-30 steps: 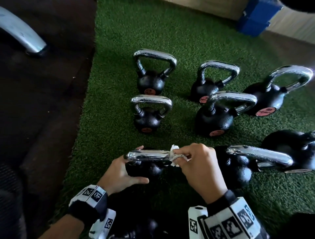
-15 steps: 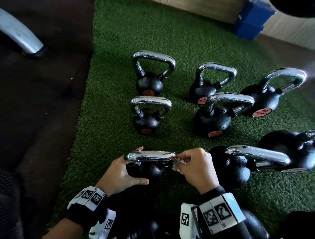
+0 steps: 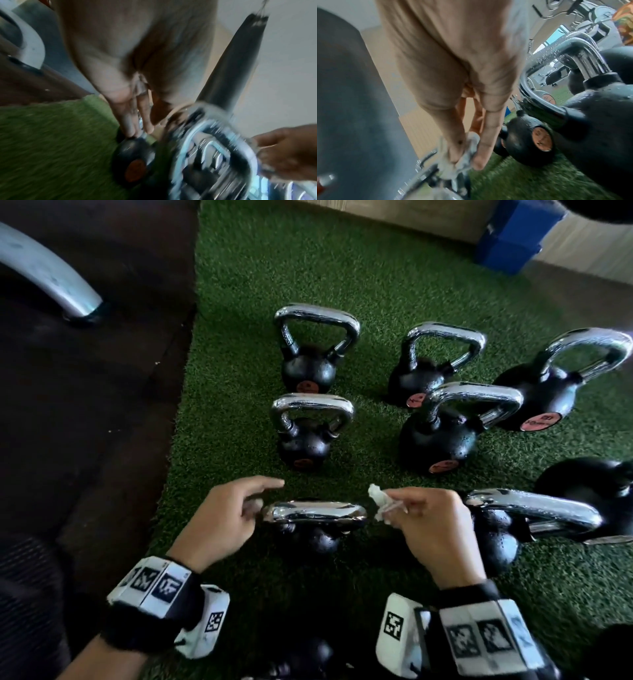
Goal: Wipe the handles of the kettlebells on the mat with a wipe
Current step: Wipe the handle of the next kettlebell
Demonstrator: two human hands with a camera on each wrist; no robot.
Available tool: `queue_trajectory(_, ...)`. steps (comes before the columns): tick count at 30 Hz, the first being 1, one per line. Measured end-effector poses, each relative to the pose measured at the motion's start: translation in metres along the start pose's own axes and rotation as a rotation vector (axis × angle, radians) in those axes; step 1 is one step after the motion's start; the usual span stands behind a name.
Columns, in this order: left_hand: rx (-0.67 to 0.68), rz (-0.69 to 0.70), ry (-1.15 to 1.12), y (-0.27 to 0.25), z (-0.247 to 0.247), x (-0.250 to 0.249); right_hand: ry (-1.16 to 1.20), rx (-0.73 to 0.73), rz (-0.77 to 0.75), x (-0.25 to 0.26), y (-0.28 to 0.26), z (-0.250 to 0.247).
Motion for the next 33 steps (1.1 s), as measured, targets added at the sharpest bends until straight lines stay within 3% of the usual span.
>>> queue_trajectory(2,-0.165,-0.009,-0.207,-0.003,-0.028,-0.022,0.197,0.086,-0.051,0.024,-0.007,0.001)
queue_trajectory(3,-0.176,-0.003,-0.343,-0.004,-0.035,-0.036,0.294,0.143,-0.061,0.037,-0.012,0.006)
queue_trajectory(8,0.131,-0.072,-0.794,-0.006,-0.026,-0.082,0.473,0.273,-0.187,0.084,-0.028,0.022)
queue_trajectory(12,0.227,-0.103,-0.897,-0.01,-0.014,-0.087,0.395,0.172,-0.291,0.091,-0.03,0.024)
queue_trajectory(16,0.162,-0.106,-0.92,-0.014,-0.007,-0.082,0.234,0.066,-0.361,0.094,-0.035,0.025)
queue_trajectory(21,0.081,0.013,-0.591,-0.018,-0.014,-0.082,0.172,0.209,-0.255,0.056,-0.025,0.025)
queue_trajectory(24,-0.111,0.111,-0.268,-0.021,-0.027,-0.085,-0.046,0.176,-0.096,0.003,-0.006,0.025)
queue_trajectory(26,-0.193,0.191,-0.052,-0.022,-0.027,-0.094,-0.118,0.247,0.022,-0.03,0.0,0.043)
queue_trajectory(29,-0.208,0.239,0.191,-0.019,-0.016,-0.105,0.179,0.407,0.161,-0.066,-0.001,0.08)
queue_trajectory(33,-0.292,0.27,0.315,-0.023,-0.018,-0.103,0.313,0.345,0.16,-0.084,0.001,0.091)
Point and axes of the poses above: each hand's wrist, its own y-axis towards the middle knuckle, its own z-axis out of the palm, x = y × z, the point moved 8 cm from there along y, towards the middle knuckle, and after that the axes turned 14 degrees about y, right-handed, at the moved point
